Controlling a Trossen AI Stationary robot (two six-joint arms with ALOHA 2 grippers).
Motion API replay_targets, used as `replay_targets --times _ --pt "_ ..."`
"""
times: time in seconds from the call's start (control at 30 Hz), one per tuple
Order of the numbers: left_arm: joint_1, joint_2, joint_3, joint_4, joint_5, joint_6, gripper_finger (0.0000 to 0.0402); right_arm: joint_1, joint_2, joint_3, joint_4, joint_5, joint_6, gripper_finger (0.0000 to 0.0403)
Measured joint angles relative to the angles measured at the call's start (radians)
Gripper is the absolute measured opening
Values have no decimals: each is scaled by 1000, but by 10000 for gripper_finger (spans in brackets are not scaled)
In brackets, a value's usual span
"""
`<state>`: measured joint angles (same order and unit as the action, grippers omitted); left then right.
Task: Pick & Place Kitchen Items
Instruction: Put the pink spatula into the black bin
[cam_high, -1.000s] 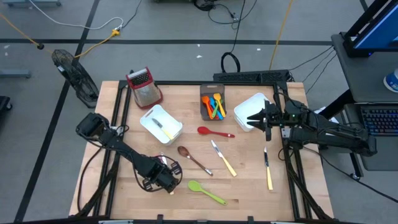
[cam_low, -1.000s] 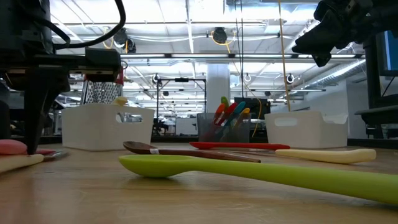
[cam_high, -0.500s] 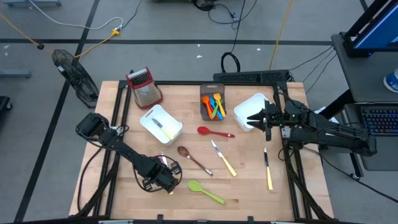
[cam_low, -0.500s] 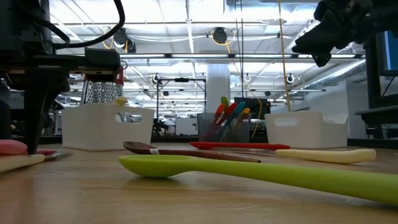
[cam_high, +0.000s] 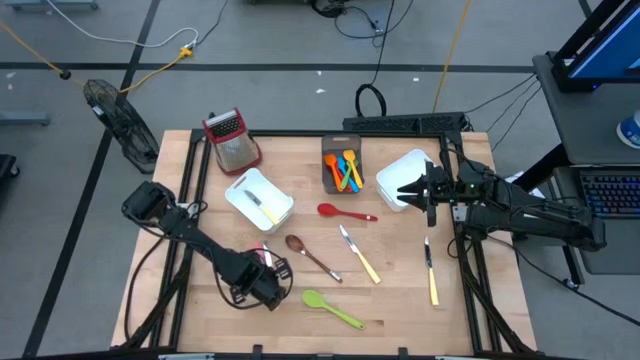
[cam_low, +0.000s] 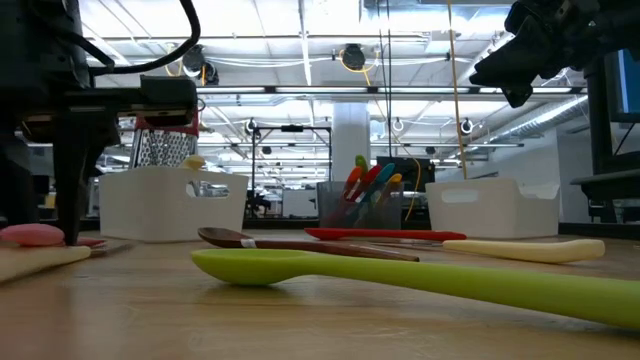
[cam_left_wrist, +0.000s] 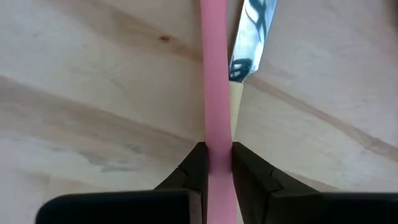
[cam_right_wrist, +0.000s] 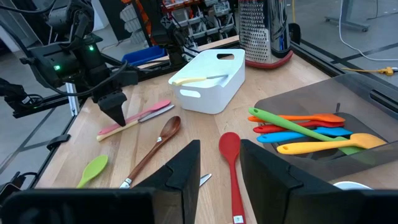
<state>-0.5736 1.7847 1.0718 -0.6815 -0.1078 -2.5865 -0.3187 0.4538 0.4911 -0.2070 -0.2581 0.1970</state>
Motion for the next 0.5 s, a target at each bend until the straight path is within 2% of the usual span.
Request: replay_targets --times 0.13,0.5 --pt "-6 0 0 1 -38 20 49 0 0 0 0 0 0 105" --pt "-23 1 -1 35 -61 25 49 0 0 0 0 0 0 105"
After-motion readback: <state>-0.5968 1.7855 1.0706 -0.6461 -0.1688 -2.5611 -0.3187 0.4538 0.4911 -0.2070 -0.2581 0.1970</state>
